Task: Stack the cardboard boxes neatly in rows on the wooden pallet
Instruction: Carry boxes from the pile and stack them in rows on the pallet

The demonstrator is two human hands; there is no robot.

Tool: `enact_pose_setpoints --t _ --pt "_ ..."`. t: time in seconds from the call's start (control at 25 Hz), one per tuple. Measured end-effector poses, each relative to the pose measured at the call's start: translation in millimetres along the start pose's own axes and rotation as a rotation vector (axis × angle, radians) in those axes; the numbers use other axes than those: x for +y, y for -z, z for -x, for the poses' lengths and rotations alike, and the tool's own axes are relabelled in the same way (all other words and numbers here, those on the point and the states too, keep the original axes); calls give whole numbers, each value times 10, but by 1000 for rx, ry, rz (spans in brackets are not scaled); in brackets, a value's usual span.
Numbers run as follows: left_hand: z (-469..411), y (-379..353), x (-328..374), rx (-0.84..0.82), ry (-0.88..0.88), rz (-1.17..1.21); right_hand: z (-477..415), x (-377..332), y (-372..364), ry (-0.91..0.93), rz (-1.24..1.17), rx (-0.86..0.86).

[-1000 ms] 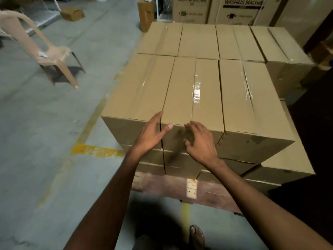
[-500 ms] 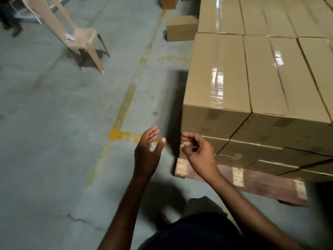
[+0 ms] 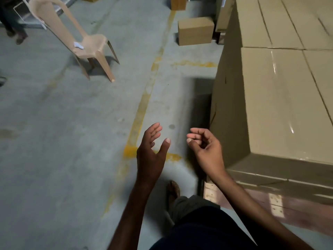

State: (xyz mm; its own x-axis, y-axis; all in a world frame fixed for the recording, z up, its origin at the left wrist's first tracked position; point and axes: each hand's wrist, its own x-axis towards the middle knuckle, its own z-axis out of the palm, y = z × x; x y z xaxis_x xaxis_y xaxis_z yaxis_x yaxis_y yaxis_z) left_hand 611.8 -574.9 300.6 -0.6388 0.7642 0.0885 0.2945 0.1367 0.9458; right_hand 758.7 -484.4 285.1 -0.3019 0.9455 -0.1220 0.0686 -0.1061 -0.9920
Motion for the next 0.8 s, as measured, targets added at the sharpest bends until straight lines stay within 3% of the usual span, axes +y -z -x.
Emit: enact_pose_setpoints --t 0.24,0.6,0.8 --pt "-1853 233 -42 -70 -263 -469 -1545 -393 -783 44 39 73" --pt "-4728 327 -517 -245 -336 -461 -3673 -461 -1988 25 108 219" --pt "-6453 281 -388 -369 -427 -439 -4941 -909 -2581 59 77 335"
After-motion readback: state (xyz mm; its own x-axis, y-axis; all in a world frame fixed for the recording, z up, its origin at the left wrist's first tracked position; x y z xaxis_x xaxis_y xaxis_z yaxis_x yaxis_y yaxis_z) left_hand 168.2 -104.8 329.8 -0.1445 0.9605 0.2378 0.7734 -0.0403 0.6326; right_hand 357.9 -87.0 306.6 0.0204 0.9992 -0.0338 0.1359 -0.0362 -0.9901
